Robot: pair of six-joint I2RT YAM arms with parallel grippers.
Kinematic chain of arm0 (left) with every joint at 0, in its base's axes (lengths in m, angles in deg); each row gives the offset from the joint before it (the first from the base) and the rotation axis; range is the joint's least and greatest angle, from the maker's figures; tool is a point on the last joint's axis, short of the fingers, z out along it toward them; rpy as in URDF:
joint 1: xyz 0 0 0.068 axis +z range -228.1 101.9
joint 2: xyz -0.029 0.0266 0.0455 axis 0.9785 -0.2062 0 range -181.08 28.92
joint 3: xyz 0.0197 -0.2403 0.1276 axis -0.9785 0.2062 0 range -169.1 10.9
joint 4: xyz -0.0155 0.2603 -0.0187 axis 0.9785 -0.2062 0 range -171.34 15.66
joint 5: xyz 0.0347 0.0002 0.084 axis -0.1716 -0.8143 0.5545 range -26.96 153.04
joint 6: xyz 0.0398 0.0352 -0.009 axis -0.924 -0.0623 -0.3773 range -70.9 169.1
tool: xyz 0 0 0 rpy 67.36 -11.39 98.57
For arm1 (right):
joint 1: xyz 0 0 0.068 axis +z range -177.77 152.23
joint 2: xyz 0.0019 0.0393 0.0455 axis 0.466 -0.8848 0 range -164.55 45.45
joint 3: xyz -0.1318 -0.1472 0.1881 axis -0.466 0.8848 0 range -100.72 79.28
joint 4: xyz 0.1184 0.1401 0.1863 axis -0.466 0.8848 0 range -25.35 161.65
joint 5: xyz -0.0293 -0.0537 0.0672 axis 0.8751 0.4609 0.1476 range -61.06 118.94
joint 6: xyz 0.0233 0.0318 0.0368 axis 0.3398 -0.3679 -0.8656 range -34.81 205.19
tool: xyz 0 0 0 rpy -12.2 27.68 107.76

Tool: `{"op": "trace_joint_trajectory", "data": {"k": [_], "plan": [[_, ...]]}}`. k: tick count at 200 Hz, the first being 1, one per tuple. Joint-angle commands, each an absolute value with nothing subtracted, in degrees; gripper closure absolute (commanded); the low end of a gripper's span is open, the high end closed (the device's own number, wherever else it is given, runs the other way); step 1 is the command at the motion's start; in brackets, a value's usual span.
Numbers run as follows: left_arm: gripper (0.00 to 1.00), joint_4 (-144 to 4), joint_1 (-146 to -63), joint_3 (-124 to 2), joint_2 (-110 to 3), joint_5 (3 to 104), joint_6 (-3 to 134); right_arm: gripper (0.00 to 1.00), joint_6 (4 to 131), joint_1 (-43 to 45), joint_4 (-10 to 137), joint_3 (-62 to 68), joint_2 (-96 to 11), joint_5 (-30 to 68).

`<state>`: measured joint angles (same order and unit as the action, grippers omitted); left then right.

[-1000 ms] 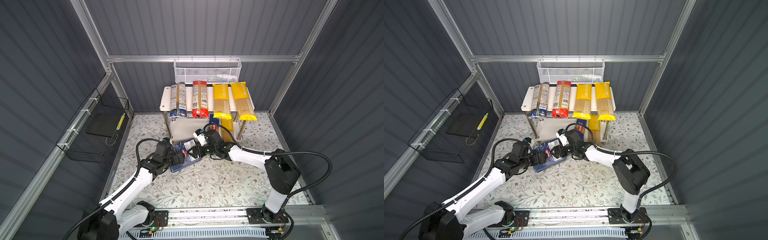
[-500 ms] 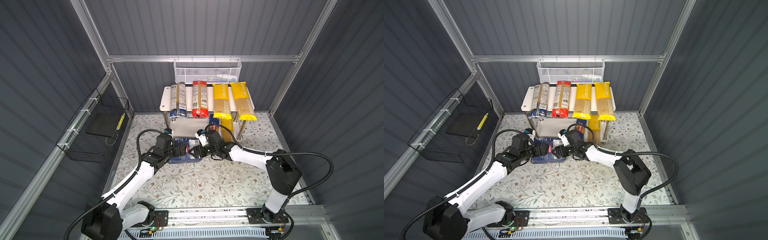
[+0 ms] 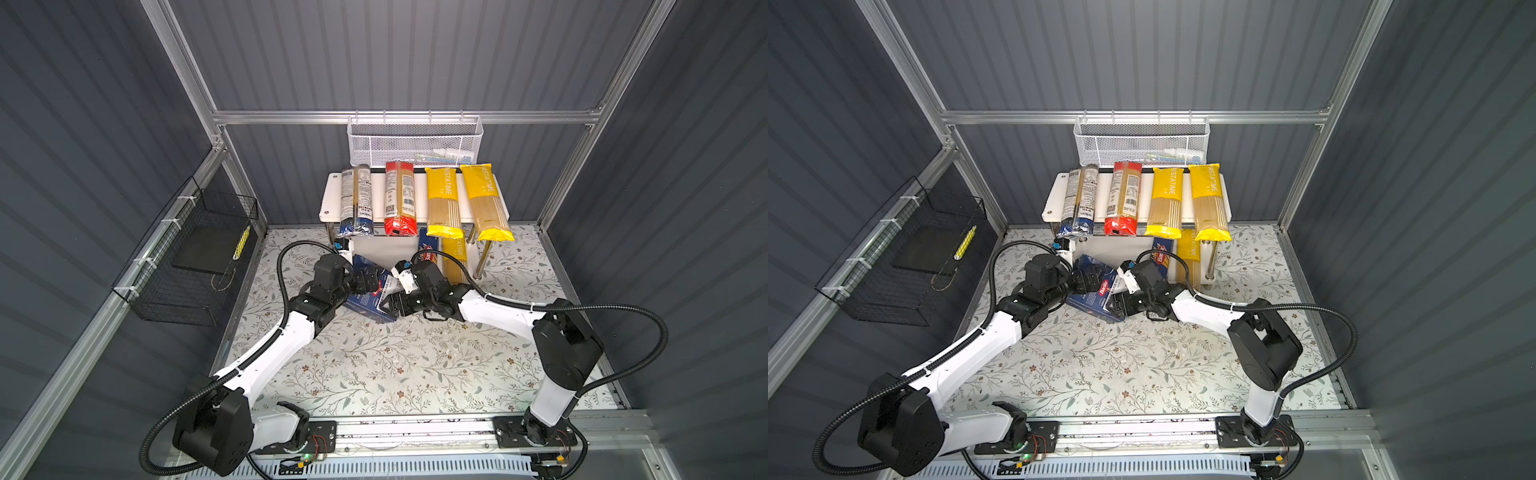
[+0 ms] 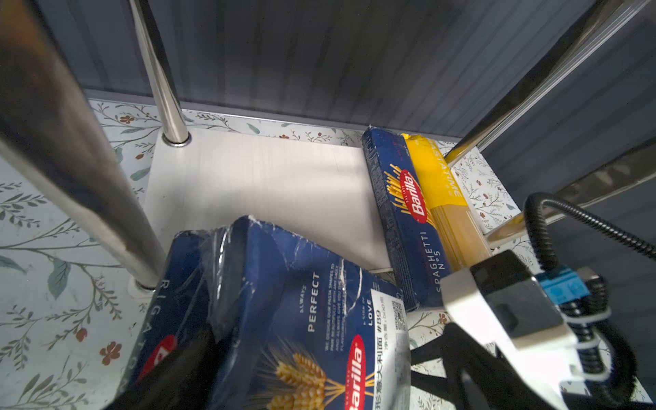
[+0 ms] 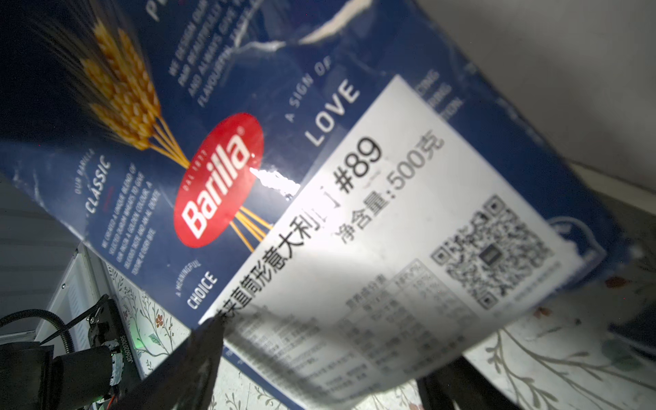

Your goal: Place and organize the pasta boxes and bags onto the shelf

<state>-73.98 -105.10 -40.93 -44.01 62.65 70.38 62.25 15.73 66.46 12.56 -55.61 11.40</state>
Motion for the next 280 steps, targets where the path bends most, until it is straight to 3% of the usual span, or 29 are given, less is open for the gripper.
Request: {"op": "trace_joint_trajectory", "data": {"k": [1, 218, 280], "plan": [[0.01, -70.7, -107.5, -42.9, -45.6, 51.7, 70.7, 0.16, 65.6, 17.1, 52.0, 6.3, -51.0, 5.9], [0.01, -71.4, -107.5, -40.9, -44.5, 54.1, 70.6, 0.15, 68.0, 14.9, 52.9, 2.7, -48.0, 8.6], [0.01, -66.4, -107.5, -41.7, -49.4, 53.5, 71.3, 0.13, 69.6, 14.3, 53.7, 0.4, -50.8, 11.2]]}}
